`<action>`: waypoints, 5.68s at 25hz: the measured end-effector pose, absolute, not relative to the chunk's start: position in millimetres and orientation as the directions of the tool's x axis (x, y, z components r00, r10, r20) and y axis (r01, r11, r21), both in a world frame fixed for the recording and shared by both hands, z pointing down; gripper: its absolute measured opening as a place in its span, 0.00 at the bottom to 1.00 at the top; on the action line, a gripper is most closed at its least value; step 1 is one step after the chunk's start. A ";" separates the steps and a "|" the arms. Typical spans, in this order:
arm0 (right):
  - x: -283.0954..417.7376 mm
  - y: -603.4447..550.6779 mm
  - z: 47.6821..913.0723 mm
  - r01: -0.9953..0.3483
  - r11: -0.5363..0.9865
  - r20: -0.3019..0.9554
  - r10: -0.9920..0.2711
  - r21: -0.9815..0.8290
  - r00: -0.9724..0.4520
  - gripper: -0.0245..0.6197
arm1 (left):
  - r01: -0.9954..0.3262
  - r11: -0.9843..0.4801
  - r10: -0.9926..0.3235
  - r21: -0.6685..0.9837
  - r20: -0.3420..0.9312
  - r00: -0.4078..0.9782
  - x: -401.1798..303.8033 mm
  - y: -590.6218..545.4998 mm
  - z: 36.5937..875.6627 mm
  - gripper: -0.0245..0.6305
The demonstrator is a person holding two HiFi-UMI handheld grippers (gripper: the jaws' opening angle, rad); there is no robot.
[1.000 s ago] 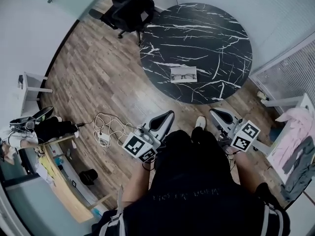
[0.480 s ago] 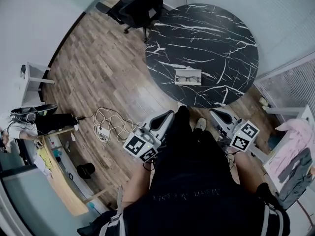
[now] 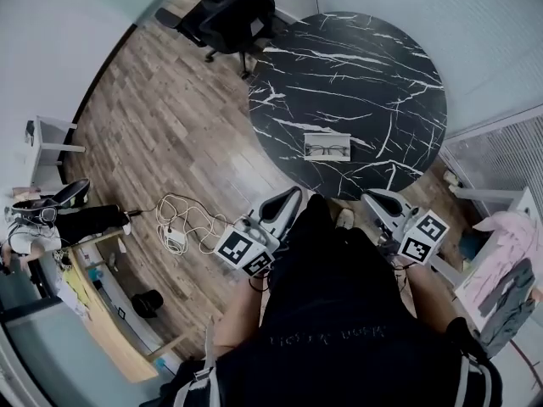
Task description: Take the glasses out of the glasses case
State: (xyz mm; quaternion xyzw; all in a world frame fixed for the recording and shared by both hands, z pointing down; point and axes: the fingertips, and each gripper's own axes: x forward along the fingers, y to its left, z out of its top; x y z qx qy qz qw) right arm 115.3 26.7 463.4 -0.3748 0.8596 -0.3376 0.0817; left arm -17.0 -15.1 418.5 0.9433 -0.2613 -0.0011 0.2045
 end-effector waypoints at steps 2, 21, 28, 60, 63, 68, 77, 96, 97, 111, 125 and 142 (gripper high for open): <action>111.5 18.5 466.2 -0.597 0.483 0.134 -0.695 -0.641 -0.706 0.09 | -0.479 -0.779 -0.480 0.405 0.106 0.871 -19.6 -23.3 421.2 0.07; 57.2 -77.3 495.7 -0.670 0.450 0.272 -0.671 -0.590 -0.690 0.09 | -0.394 -0.804 -0.375 0.445 0.134 0.917 -52.9 -111.5 457.2 0.07; 54.9 -89.2 502.8 -0.700 0.436 0.315 -0.671 -0.565 -0.671 0.09 | -0.371 -0.803 -0.348 0.467 0.138 0.927 -50.7 -125.5 462.2 0.07; 63.0 -95.9 647.1 -0.681 0.686 0.710 -0.344 -0.256 -0.614 0.09 | -0.503 -0.729 -0.445 0.464 0.237 0.864 -34.8 -120.1 499.4 0.07; 62.5 -97.0 655.8 -0.672 0.693 0.724 -0.321 -0.259 -0.610 0.09 | -0.512 -0.725 -0.454 0.462 0.239 0.859 -36.1 -118.7 497.3 0.07; 60.2 -100.7 667.8 -0.661 0.707 0.741 -0.300 -0.251 -0.601 0.09 | -0.523 -0.716 -0.464 0.463 0.244 0.852 -38.3 -113.5 496.7 0.07; 57.0 -101.4 693.4 -0.624 0.755 0.793 -0.249 -0.201 -0.557 0.09 | -0.540 -0.700 -0.477 0.467 0.258 0.840 -41.5 -109.8 503.8 0.07; 56.1 -102.2 737.5 -0.500 0.860 0.877 -0.158 -0.104 -0.454 0.09 | -0.558 -0.682 -0.491 0.472 0.270 0.828 -45.2 -107.5 506.8 0.07; 54.7 -102.8 739.2 -0.490 0.866 0.880 -0.154 -0.098 -0.449 0.09 | -0.559 -0.682 -0.491 0.472 0.271 0.828 -45.8 -107.3 507.5 0.07; 50.9 -105.3 767.3 -0.360 0.933 0.937 -0.105 -0.023 -0.333 0.09 | -0.575 -0.662 -0.502 0.481 0.285 0.816 -52.4 -108.2 512.6 0.07; 49.0 -109.4 786.6 -0.285 0.958 0.951 -0.112 0.026 -0.288 0.09 | -0.582 -0.643 -0.507 0.498 0.292 0.811 -55.3 -104.0 516.6 0.07; 54.7 -126.1 755.6 -0.363 0.925 0.915 -0.238 0.111 -0.325 0.09 | -0.566 -0.636 -0.513 0.526 0.261 0.818 -52.8 -108.9 511.3 0.07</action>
